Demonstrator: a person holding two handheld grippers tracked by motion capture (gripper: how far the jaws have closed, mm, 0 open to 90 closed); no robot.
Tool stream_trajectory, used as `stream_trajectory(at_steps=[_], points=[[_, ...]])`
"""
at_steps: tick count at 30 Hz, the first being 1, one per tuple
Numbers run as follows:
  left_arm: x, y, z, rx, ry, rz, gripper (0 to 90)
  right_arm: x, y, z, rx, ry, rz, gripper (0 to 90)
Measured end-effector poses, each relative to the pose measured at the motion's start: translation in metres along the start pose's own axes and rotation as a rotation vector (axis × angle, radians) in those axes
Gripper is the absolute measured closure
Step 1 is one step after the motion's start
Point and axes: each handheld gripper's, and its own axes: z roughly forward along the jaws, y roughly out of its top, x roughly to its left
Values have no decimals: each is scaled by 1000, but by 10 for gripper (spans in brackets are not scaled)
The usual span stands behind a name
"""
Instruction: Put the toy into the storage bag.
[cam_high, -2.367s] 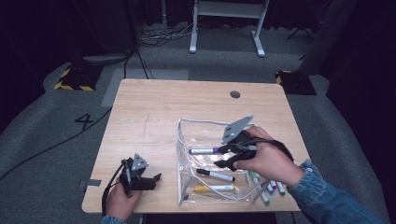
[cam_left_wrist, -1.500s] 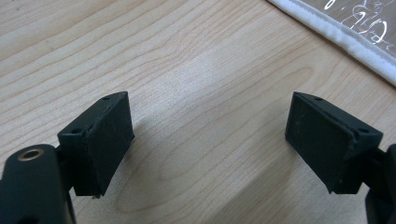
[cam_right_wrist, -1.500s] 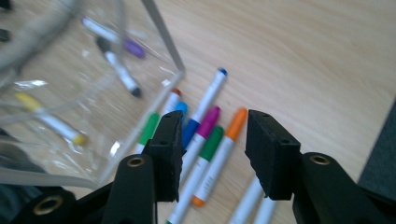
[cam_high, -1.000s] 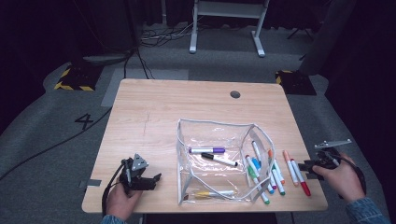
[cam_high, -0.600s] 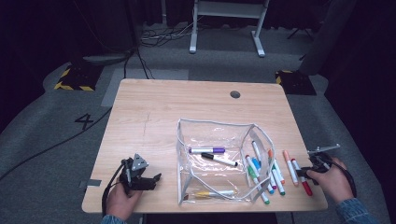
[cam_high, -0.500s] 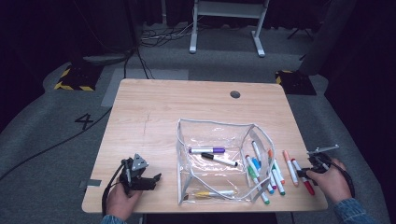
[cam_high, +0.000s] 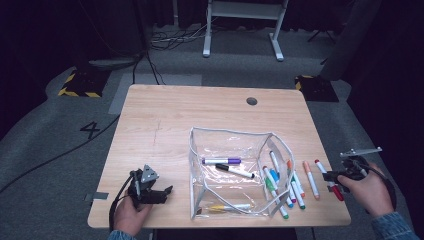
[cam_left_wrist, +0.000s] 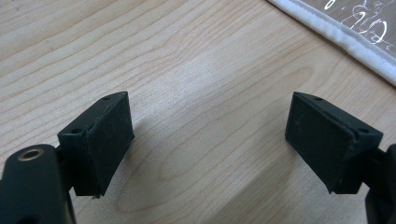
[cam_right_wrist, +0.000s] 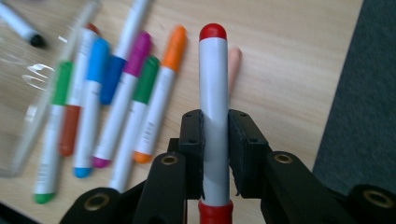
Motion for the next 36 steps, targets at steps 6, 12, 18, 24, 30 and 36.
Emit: stream_trajectory(at_steps=[6,12,18,24,30,36], points=[[0,0,0,0,-1,-2,152,18,19,-36,-86,72,-58,767],[0,0,0,0,-1,-2,152,44,37,-65,-146,136,-141,767],[0,0,0,0,-1,-2,153,75,54,-87,-187,200,-231,767],[0,0,0,0,-1,-2,153,107,70,-99,-198,259,-327,767],[0,0,0,0,-2,-3,152,141,83,-104,-193,309,-434,767],[0,0,0,0,0,-1,153,173,95,-100,-175,348,-525,768]])
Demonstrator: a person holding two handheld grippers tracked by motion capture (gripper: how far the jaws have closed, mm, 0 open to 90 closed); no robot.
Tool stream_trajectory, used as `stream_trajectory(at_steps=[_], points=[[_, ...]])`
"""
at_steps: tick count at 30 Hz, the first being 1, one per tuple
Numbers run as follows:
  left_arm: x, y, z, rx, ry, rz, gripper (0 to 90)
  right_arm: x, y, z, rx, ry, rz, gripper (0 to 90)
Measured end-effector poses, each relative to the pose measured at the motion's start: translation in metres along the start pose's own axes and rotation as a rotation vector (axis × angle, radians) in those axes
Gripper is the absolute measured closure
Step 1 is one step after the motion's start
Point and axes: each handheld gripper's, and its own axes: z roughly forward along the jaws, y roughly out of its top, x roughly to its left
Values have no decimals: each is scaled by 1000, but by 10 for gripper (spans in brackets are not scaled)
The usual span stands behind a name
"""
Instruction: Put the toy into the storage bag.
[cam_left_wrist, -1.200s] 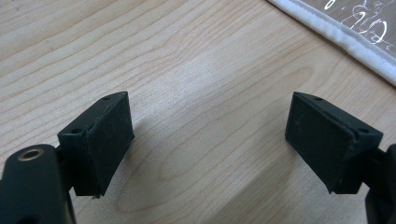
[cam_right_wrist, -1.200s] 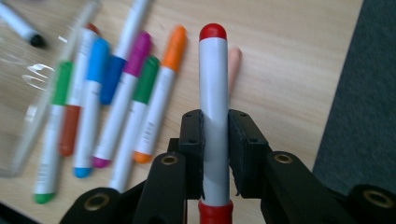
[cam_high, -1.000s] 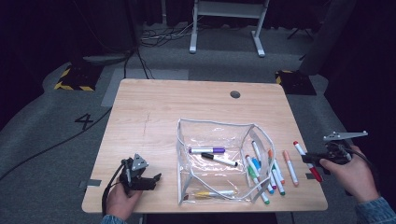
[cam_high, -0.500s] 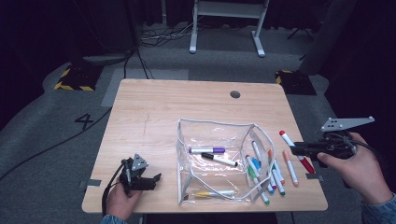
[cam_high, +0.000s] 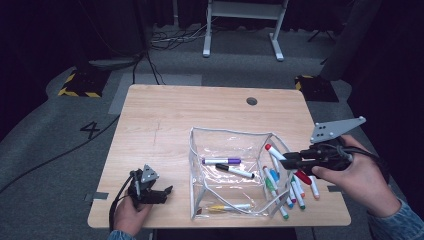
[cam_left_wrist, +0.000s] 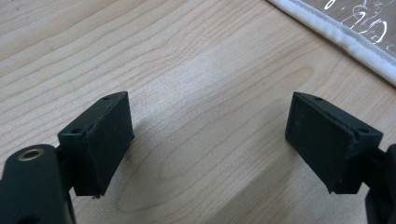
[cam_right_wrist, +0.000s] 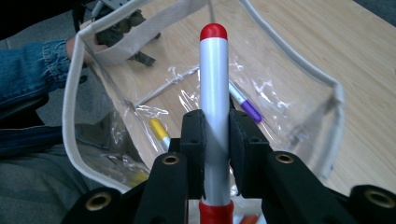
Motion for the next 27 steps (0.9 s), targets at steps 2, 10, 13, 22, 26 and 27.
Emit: stream_trajectory(at_steps=[2,10,13,22,26,27], points=[[0,0,0,0,0,0,152,5,7,7,10,16,-21,768],[0,0,0,0,-1,-2,153,22,29,39,59,74,-100,768],[0,0,0,0,-1,-1,152,31,35,53,88,94,-146,769],[0,0,0,1,0,4,152,46,41,95,190,144,-219,769],[0,0,0,1,0,4,152,51,40,111,243,153,-255,768],[0,0,0,1,0,4,153,52,40,115,255,159,-262,768]])
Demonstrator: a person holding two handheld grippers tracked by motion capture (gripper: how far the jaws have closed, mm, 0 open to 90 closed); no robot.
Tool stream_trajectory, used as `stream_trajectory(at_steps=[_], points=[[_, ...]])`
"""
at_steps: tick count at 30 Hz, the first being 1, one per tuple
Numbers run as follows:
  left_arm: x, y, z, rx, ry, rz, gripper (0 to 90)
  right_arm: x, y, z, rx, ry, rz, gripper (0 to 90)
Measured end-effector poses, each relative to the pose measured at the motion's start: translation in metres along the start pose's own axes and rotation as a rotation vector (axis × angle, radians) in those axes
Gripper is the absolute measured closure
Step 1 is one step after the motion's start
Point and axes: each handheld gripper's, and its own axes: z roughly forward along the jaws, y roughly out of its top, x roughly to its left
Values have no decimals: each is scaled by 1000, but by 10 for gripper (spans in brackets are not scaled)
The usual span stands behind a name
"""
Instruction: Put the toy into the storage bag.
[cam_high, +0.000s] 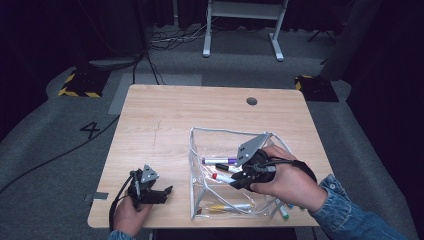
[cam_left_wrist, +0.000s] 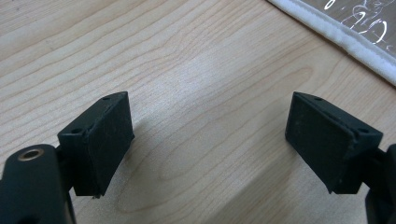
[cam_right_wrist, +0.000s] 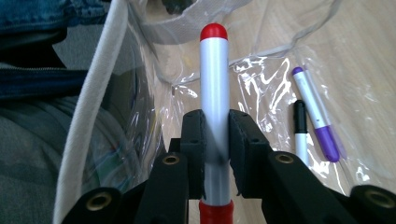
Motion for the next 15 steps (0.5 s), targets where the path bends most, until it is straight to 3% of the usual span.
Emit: stream_trajectory(at_steps=[10,15], points=[[0,0,0,-1,2,2,153,-4,5,30,101,19,-66,768],[0,0,0,-1,1,-2,153,-6,6,40,134,30,-72,768]])
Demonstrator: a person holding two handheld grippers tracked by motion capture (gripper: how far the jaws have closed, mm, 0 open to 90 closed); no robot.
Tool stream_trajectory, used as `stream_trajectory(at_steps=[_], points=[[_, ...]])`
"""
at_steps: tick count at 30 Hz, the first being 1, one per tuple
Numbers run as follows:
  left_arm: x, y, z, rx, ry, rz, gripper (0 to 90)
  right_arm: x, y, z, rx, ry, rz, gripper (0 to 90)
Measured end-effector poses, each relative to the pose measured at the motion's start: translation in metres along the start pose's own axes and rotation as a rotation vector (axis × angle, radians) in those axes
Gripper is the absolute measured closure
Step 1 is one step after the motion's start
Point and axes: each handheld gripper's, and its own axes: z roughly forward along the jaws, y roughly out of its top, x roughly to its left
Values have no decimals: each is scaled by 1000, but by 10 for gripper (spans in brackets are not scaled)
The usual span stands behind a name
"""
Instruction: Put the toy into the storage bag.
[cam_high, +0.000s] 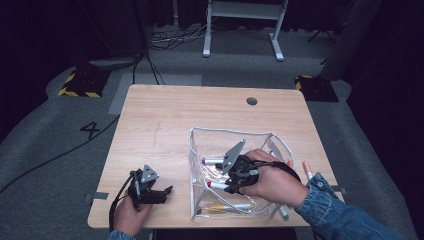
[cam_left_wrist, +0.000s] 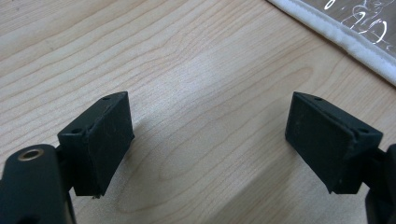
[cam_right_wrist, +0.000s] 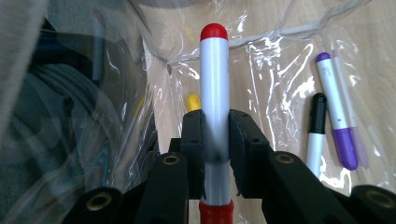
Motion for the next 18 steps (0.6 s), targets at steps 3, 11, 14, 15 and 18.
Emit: stream_trajectory(at_steps=[3,11,14,15,18], points=[[0,0,0,0,0,0,153,-1,0,8,22,13,2,768],[0,0,0,1,-1,1,152,0,-1,26,80,41,-9,768],[0,0,0,1,-1,2,152,1,0,31,104,45,-20,768],[0,0,0,1,0,4,153,2,1,33,106,47,-21,767],[0,0,0,2,-1,2,152,2,2,38,123,59,-31,768]])
